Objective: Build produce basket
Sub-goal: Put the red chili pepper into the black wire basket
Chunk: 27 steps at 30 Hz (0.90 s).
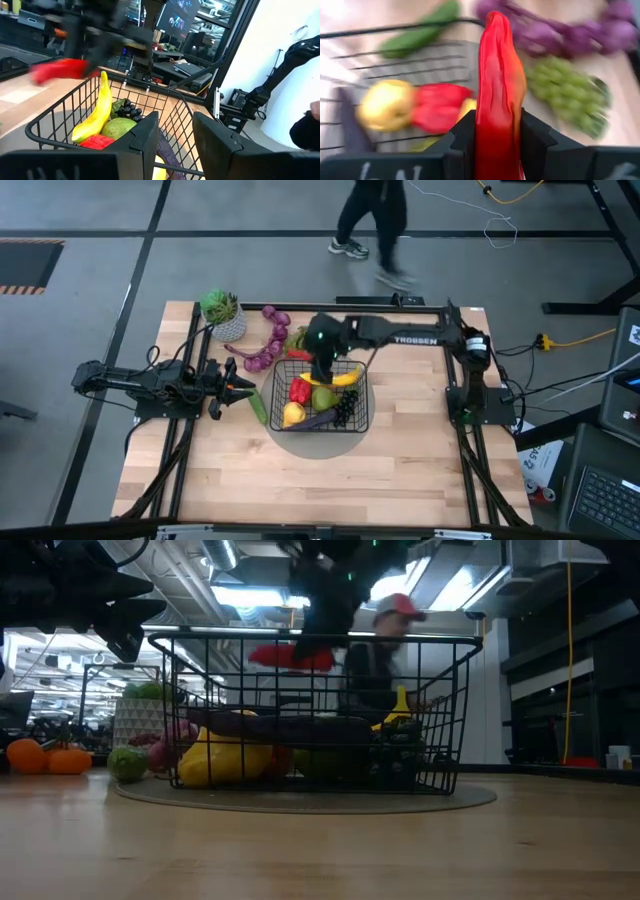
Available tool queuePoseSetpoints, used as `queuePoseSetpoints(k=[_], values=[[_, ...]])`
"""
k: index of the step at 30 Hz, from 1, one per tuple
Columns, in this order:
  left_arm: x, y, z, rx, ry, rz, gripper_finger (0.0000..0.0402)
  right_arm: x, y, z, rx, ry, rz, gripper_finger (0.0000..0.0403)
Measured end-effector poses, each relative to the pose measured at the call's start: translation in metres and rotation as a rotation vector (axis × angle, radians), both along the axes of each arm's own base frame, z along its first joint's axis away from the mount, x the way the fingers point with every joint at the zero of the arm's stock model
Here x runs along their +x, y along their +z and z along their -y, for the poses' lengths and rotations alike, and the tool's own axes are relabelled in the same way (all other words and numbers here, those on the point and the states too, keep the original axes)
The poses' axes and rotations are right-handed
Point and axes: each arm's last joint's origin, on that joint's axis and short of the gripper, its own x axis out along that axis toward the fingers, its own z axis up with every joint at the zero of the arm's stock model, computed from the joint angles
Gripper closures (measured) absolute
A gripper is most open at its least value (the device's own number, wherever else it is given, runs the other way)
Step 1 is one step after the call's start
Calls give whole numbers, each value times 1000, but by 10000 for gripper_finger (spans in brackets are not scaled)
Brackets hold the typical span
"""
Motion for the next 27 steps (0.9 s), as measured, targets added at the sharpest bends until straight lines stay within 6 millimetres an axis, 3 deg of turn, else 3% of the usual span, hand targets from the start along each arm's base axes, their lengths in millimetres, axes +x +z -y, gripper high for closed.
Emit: queuePoseSetpoints(k=[6, 12, 18, 27], values=[[0, 0, 0, 0, 0, 0, 286, 6, 12, -58, -81, 139, -6, 299], [0, 0, 0, 0, 0, -1, 286, -6, 27, -91, -341, 78, -156, 299], [0, 0, 0, 0, 0, -1, 286, -25, 64, -104, -536, -10, -252, 299], [0, -1, 0, 1, 0, -14, 286, -59, 122, -100, -664, -115, -309, 299]])
